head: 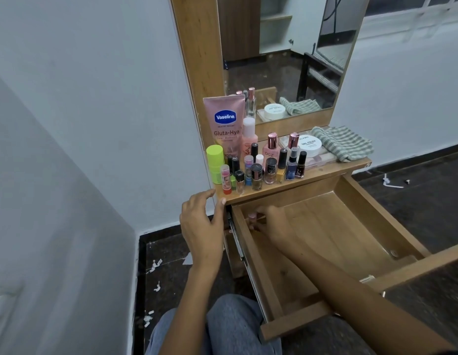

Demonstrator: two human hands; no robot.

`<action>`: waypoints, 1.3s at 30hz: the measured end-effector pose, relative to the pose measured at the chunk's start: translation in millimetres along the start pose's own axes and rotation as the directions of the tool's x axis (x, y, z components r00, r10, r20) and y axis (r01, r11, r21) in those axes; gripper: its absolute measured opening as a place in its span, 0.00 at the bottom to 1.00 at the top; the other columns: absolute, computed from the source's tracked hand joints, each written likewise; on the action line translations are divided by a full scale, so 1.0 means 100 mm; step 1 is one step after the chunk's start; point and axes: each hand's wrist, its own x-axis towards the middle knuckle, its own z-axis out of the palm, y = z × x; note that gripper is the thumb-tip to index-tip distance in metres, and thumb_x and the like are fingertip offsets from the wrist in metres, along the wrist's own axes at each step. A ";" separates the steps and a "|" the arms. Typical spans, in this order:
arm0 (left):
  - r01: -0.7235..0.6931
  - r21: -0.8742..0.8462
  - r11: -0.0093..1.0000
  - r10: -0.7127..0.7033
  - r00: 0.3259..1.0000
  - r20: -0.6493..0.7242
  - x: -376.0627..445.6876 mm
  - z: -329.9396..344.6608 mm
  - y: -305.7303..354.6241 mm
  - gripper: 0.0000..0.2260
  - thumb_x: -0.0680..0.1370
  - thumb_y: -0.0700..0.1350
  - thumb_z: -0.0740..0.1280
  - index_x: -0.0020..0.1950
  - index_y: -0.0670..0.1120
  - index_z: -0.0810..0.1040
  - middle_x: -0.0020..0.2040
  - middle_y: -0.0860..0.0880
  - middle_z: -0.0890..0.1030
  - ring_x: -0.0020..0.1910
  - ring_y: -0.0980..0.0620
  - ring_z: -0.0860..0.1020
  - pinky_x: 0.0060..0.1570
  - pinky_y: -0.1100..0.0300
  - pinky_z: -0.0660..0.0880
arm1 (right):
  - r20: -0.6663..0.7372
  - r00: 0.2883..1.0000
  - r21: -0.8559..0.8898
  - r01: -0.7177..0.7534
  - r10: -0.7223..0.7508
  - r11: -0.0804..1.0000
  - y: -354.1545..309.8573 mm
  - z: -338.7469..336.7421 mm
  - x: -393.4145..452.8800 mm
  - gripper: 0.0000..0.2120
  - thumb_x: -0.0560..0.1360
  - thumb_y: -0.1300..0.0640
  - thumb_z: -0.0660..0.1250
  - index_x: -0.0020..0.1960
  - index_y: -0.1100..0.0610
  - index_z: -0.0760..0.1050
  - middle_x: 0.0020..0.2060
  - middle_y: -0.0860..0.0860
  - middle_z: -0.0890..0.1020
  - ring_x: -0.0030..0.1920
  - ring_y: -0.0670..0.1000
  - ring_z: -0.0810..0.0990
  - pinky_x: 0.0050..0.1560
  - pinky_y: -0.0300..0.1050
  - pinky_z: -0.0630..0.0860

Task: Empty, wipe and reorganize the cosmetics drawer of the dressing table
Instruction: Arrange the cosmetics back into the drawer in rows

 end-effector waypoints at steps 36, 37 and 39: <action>-0.151 0.011 0.988 0.151 0.988 0.019 -0.17 0.16 0.17 0.09 0.72 0.48 0.75 0.49 0.48 0.82 0.43 0.56 0.81 0.44 0.57 0.74 0.44 0.58 0.66 | -0.198 0.955 0.363 0.280 -0.220 0.889 -0.22 -0.43 -0.26 0.15 0.68 0.55 0.76 0.54 0.54 0.81 0.44 0.46 0.84 0.43 0.42 0.82 0.42 0.32 0.76; -0.181 0.022 0.983 0.179 0.982 0.055 -0.25 0.16 0.16 0.08 0.72 0.48 0.74 0.49 0.49 0.82 0.44 0.56 0.81 0.44 0.58 0.73 0.44 0.60 0.64 | -0.196 0.949 0.374 0.306 -0.248 0.876 -0.23 -0.43 -0.26 0.15 0.68 0.56 0.76 0.54 0.54 0.81 0.45 0.46 0.84 0.44 0.43 0.82 0.43 0.33 0.76; -0.201 0.029 0.979 0.197 0.974 0.115 -0.34 0.20 0.14 0.07 0.73 0.45 0.73 0.51 0.50 0.82 0.45 0.56 0.82 0.44 0.57 0.74 0.44 0.61 0.62 | -0.193 0.941 0.378 0.332 -0.277 0.864 -0.23 -0.43 -0.27 0.12 0.68 0.58 0.76 0.50 0.53 0.82 0.43 0.46 0.83 0.44 0.44 0.81 0.45 0.35 0.76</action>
